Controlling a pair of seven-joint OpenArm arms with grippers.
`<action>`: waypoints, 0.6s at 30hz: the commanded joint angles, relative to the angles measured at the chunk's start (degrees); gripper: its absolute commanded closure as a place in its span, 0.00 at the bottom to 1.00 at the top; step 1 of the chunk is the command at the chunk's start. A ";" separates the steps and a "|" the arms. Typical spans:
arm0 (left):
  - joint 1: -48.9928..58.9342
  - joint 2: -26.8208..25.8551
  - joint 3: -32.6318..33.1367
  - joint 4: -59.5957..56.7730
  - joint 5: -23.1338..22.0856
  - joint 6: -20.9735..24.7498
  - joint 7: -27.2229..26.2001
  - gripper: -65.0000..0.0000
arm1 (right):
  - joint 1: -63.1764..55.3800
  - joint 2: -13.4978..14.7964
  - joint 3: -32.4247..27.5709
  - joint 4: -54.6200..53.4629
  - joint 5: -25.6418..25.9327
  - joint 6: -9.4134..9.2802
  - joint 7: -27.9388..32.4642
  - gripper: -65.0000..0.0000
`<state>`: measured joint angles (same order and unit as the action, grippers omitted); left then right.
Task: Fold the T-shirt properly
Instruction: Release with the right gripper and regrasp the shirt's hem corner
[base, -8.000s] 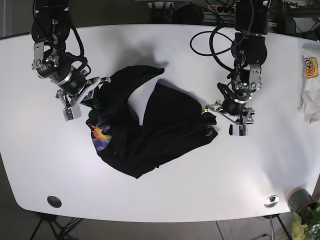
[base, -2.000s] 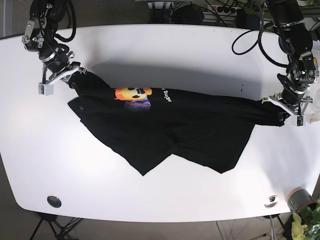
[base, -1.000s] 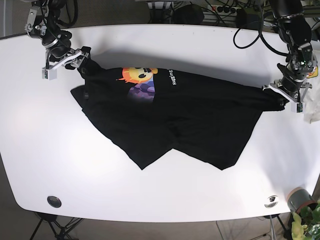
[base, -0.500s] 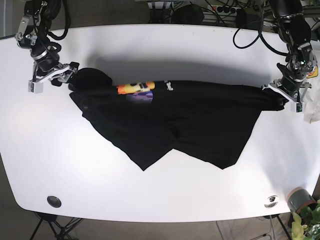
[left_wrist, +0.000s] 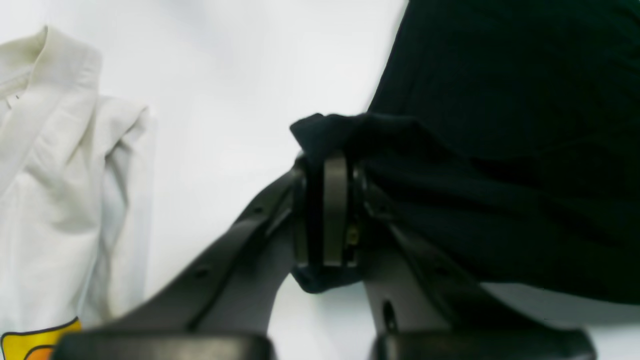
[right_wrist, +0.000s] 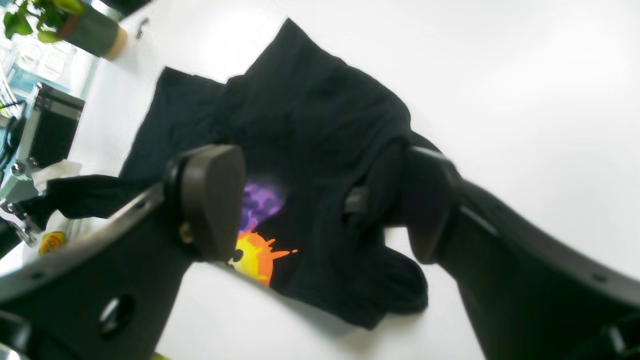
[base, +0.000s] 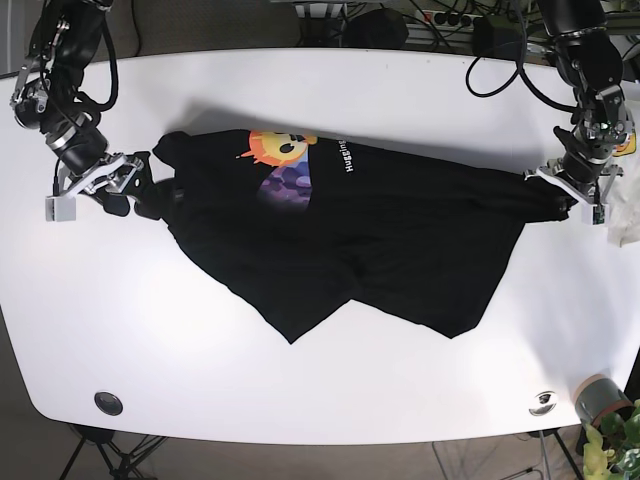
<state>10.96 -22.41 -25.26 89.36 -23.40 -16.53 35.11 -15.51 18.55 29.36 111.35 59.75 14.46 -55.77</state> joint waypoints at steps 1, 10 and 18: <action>-0.54 -1.19 -0.55 0.88 -0.29 0.14 -1.22 1.00 | 1.75 0.66 0.22 0.08 -0.10 0.44 1.22 0.28; -0.54 -1.19 -0.55 0.97 -0.29 0.14 -1.22 1.00 | 9.40 1.98 -2.86 -7.75 -1.59 0.27 1.13 0.28; -0.72 -1.19 -0.55 0.79 -0.29 0.14 -1.22 1.00 | 20.12 2.16 -10.24 -18.21 -12.67 0.44 1.13 0.28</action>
<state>10.68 -22.28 -25.23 89.27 -23.20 -16.58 35.16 1.23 19.84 19.79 94.30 47.57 14.44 -55.86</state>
